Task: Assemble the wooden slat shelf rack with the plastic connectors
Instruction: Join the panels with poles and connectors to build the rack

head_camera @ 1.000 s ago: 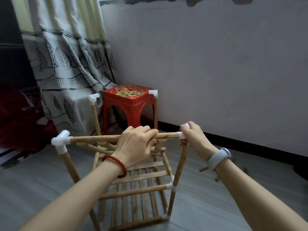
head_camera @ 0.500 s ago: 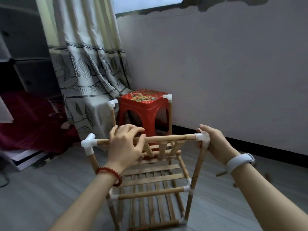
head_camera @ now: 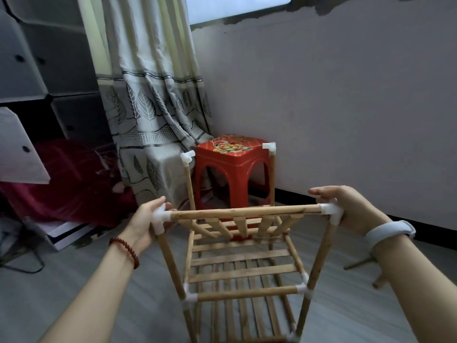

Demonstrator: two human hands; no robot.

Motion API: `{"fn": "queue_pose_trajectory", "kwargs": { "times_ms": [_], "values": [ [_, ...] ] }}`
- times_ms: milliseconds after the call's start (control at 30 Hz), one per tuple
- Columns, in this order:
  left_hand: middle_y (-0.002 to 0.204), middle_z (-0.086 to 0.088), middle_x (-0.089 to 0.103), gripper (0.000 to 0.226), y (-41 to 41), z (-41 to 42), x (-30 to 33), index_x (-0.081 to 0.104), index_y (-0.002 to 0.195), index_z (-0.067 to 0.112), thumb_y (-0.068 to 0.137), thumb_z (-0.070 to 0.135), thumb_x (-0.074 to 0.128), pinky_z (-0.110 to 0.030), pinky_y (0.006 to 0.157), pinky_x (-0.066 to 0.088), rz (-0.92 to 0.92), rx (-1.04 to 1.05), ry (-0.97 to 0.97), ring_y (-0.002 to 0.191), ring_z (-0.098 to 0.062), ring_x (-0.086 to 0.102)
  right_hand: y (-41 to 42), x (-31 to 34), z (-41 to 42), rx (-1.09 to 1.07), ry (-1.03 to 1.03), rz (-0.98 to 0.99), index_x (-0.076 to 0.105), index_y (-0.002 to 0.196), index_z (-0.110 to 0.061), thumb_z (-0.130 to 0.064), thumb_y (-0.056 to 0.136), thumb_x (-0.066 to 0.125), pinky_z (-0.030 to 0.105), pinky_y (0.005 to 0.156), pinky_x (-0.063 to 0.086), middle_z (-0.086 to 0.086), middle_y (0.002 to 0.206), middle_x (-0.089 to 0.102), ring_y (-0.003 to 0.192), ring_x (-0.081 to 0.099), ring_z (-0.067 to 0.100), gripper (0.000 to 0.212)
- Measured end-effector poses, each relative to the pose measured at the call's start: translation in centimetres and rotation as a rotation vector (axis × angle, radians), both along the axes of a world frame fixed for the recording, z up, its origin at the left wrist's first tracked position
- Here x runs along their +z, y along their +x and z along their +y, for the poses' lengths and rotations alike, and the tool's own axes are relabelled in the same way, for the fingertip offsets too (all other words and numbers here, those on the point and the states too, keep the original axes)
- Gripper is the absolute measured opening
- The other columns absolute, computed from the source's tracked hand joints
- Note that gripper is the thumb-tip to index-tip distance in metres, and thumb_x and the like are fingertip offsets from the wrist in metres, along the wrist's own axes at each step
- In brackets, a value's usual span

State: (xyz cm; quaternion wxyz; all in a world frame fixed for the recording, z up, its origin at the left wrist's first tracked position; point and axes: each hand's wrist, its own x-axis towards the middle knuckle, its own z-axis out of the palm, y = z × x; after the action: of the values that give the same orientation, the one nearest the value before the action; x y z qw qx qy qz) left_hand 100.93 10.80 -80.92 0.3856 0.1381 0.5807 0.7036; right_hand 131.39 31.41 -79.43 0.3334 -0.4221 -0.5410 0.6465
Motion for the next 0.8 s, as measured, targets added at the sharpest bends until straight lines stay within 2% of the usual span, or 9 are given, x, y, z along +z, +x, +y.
{"fn": "queue_pose_trajectory", "kwargs": {
  "times_ms": [133,233,333,500,567,600,667,733,800],
  "values": [
    [0.045,-0.001,0.055,0.032,-0.8,1.4,-0.8,0.048,0.071,0.012,0.098,0.029,0.042,-0.013,0.034,0.035,0.111,0.094,-0.060,0.033,-0.011,0.049,-1.3,-0.2,0.3,-0.146,0.163,-0.096,0.064,0.084,-0.005,0.000,0.093,0.047,0.012,0.032,0.031,0.007,0.061,0.047,0.035,0.047,0.006,0.020],
    [0.043,0.002,0.054,0.034,-1.2,1.8,-1.8,0.048,0.071,0.014,0.099,0.031,0.041,-0.015,0.036,0.033,0.181,0.155,-0.058,0.034,-0.009,0.045,-2.4,-0.8,0.7,-0.171,0.259,-0.175,0.062,0.071,-0.013,0.001,0.091,0.046,0.013,0.032,0.033,0.004,0.065,0.050,0.055,0.047,0.015,0.030],
    [0.047,0.001,0.055,0.033,-1.1,1.8,-1.9,0.048,0.072,0.014,0.099,0.031,0.040,-0.014,0.035,0.033,0.180,0.157,-0.029,0.036,-0.008,0.046,-3.0,-1.4,1.2,-0.189,0.304,-0.224,0.065,0.073,-0.014,-0.001,0.091,0.046,0.021,0.043,0.039,0.000,0.067,0.053,0.061,0.046,0.014,0.029],
    [0.066,-0.006,0.056,0.032,-0.4,1.6,-1.8,0.048,0.077,0.014,0.101,0.031,0.036,-0.016,0.038,0.039,0.181,0.020,-0.008,0.044,-0.012,0.047,-2.5,-1.5,2.0,-0.199,0.350,-0.231,0.064,0.070,-0.017,0.001,0.088,0.042,0.024,0.052,0.042,0.000,0.069,0.054,0.068,0.049,0.016,0.034],
    [0.068,-0.009,0.055,0.031,0.4,1.2,-1.4,0.048,0.079,0.012,0.102,0.028,0.033,-0.019,0.040,0.042,0.177,-0.024,0.028,0.047,-0.015,0.048,-3.0,-1.1,2.0,-0.375,0.415,-0.251,0.066,0.079,-0.011,-0.002,0.089,0.040,0.034,0.071,0.046,0.006,0.083,0.062,0.083,0.053,0.023,0.029],
    [0.070,-0.010,0.055,0.031,1.0,1.1,-1.3,0.048,0.080,0.011,0.102,0.026,0.032,-0.022,0.043,0.043,0.191,-0.040,0.043,0.051,-0.016,0.048,-3.3,-1.0,2.1,-0.527,0.455,-0.262,0.066,0.091,-0.007,-0.004,0.091,0.039,0.035,0.080,0.043,0.013,0.097,0.063,0.093,0.054,0.027,0.027],
    [0.077,-0.011,0.056,0.030,2.5,0.7,-1.6,0.049,0.083,0.010,0.102,0.024,0.030,-0.030,0.056,0.044,0.243,-0.068,0.054,0.062,-0.021,0.051,-3.7,-0.7,1.9,-0.756,0.511,-0.260,0.055,0.116,0.001,-0.008,0.096,0.035,0.032,0.092,0.033,0.022,0.125,0.050,0.114,0.046,0.031,0.030],
    [0.088,-0.013,0.058,0.029,4.3,0.3,-2.0,0.050,0.085,0.011,0.102,0.025,0.030,-0.035,0.068,0.044,0.366,-0.103,0.019,0.076,-0.025,0.053,-4.0,-0.7,1.7,-0.743,0.518,-0.318,0.038,0.133,0.003,-0.012,0.097,0.035,0.031,0.100,0.024,0.025,0.141,0.030,0.129,0.030,0.032,0.039],
    [0.097,-0.008,0.057,0.034,6.3,-0.1,-2.1,0.050,0.092,0.014,0.102,0.036,0.026,-0.030,0.075,0.043,0.628,-0.195,-0.080,0.088,-0.021,0.053,-4.6,-1.1,0.9,-0.604,0.481,-0.437,0.016,0.144,0.004,-0.018,0.098,0.038,0.034,0.111,0.014,0.024,0.152,0.008,0.140,0.011,0.034,0.056]
  ]
}}
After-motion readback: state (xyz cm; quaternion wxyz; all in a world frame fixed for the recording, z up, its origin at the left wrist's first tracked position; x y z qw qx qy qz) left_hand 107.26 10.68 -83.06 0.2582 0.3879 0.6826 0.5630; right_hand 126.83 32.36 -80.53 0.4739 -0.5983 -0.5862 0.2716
